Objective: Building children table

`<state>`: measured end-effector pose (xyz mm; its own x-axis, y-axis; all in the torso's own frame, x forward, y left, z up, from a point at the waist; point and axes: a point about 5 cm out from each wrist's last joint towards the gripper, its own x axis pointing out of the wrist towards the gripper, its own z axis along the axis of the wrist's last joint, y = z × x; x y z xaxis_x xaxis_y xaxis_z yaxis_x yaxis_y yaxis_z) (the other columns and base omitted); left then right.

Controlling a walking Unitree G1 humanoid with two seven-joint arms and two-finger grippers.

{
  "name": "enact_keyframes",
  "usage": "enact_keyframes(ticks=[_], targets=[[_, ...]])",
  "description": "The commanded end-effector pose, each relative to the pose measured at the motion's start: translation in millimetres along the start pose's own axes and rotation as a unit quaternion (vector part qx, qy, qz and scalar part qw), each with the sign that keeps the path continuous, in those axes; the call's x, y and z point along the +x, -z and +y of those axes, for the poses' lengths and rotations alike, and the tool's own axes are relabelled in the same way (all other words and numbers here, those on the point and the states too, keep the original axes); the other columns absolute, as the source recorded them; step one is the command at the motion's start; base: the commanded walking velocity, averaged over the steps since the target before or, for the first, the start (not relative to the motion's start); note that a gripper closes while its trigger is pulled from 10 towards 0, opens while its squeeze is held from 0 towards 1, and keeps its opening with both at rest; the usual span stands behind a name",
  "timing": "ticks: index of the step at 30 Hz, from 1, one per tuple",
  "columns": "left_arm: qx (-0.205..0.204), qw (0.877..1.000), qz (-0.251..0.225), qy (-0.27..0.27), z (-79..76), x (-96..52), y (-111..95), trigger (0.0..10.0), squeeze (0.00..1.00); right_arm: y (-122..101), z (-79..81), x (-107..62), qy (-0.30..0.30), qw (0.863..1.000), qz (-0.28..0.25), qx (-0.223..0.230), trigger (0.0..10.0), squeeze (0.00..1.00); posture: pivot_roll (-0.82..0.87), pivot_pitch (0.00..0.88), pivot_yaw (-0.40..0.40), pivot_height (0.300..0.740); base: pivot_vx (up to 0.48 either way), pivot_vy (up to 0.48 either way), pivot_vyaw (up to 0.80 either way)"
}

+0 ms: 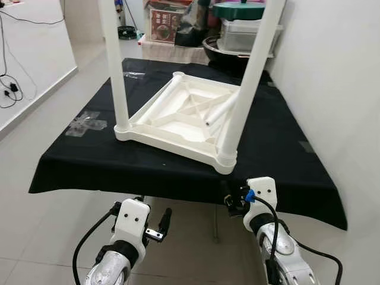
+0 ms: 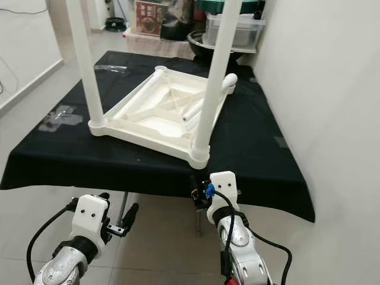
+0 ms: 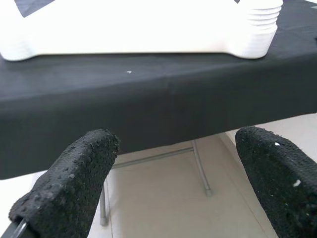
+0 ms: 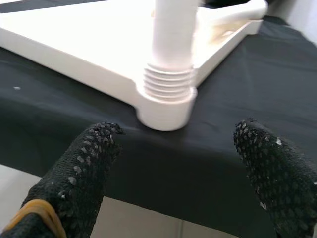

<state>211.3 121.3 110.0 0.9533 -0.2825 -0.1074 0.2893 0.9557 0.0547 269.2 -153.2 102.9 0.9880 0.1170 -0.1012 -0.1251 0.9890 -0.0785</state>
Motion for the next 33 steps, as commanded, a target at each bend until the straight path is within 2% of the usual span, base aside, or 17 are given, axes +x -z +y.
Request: enact_keyframes(ticks=[1, 22, 33], targets=[[-0.001, 1.0, 0.006, -0.003, -0.6, 0.6, 2.4, 10.0, 0.0, 1.4, -2.5, -0.1, 0.003, 1.0, -0.002, -0.003, 10.0, 0.0, 0.09, 0.028, -0.092, 0.74, 0.0, 0.0, 0.0], [-0.014, 1.0, -0.005, -0.025, 5.8, 0.9, 1.9, 10.0, 0.0, 3.7, -5.8, 2.3, 0.011, 1.0, 0.001, 0.016, 10.0, 0.0, 0.09, 0.029, -0.089, 0.74, 0.0, 0.0, 0.0], [-0.01, 1.0, 0.01, -0.027, 6.4, 1.7, 5.9, 10.0, 0.0, 6.4, -4.3, 3.9, 0.004, 1.0, 0.011, 0.011, 10.0, 0.0, 0.09, 0.026, -0.089, 0.74, -0.339, 0.0, 0.0]])
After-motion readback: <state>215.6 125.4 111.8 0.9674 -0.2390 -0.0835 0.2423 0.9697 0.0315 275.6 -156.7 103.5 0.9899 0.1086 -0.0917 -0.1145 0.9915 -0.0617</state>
